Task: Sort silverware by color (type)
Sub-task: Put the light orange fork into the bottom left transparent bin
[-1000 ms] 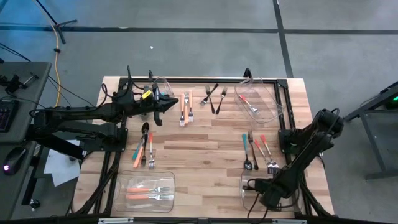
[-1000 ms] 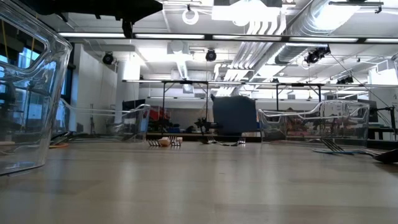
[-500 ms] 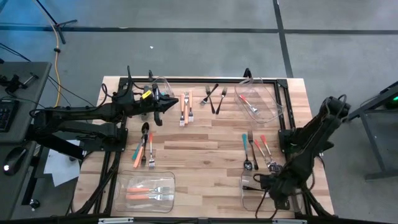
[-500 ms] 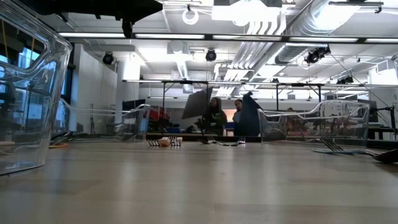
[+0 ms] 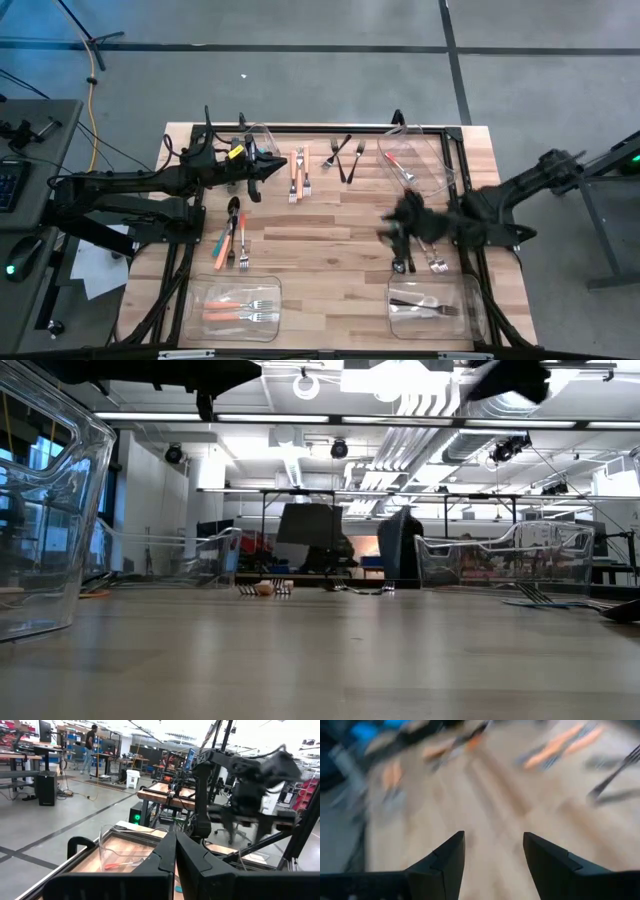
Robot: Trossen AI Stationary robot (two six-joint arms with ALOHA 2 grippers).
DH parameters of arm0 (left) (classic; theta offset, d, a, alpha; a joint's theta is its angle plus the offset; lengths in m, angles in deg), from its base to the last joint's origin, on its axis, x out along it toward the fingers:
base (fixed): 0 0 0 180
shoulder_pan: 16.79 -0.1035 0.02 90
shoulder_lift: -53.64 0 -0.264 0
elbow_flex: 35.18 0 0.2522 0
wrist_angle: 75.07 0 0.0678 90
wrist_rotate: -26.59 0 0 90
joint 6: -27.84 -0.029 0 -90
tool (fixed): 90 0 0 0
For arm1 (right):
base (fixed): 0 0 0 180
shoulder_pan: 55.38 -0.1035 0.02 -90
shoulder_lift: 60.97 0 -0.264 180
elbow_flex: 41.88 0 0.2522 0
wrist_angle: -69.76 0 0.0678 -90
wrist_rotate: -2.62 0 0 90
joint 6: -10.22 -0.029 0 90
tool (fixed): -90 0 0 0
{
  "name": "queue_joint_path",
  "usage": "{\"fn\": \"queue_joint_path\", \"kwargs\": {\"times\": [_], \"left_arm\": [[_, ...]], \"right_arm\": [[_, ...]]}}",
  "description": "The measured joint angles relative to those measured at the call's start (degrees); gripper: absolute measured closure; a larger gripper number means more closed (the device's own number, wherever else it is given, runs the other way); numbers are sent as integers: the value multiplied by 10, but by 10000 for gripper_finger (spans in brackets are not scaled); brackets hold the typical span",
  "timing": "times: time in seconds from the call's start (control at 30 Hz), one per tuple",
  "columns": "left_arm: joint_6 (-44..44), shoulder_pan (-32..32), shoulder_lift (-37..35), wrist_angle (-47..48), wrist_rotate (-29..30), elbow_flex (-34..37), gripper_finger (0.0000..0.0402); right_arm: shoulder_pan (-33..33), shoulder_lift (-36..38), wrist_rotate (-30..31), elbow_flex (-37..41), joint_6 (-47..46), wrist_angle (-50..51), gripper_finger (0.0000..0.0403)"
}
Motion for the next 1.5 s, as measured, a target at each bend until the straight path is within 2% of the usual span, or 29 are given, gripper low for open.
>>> {"fn": "queue_joint_path", "kwargs": {"times": [0.07,0.17,0.3,0.4,0.53,0.73,0.97,1.13,1.5], "left_arm": [[0,0,0,0,0,0,401],[0,0,0,-7,0,0,401],[3,2,0,-23,-3,0,401],[32,8,0,-35,-20,-2,401],[59,29,0,-42,-46,-17,401],[19,58,1,-39,-21,-18,401],[-5,65,1,-40,5,-18,401],[-5,65,1,-40,5,-18,401],[-4,65,1,-40,4,-18,401]], "right_arm": [[49,-7,17,0,63,-53,217],[116,-21,6,0,170,-173,217],[188,-46,-88,0,291,-359,217],[232,-63,-162,0,324,-437,217],[281,-80,-226,0,318,-446,217],[314,-93,-290,0,309,-504,217],[324,-108,-298,0,308,-561,217],[323,-110,-319,0,301,-563,217],[323,-110,-321,0,298,-561,217]]}}
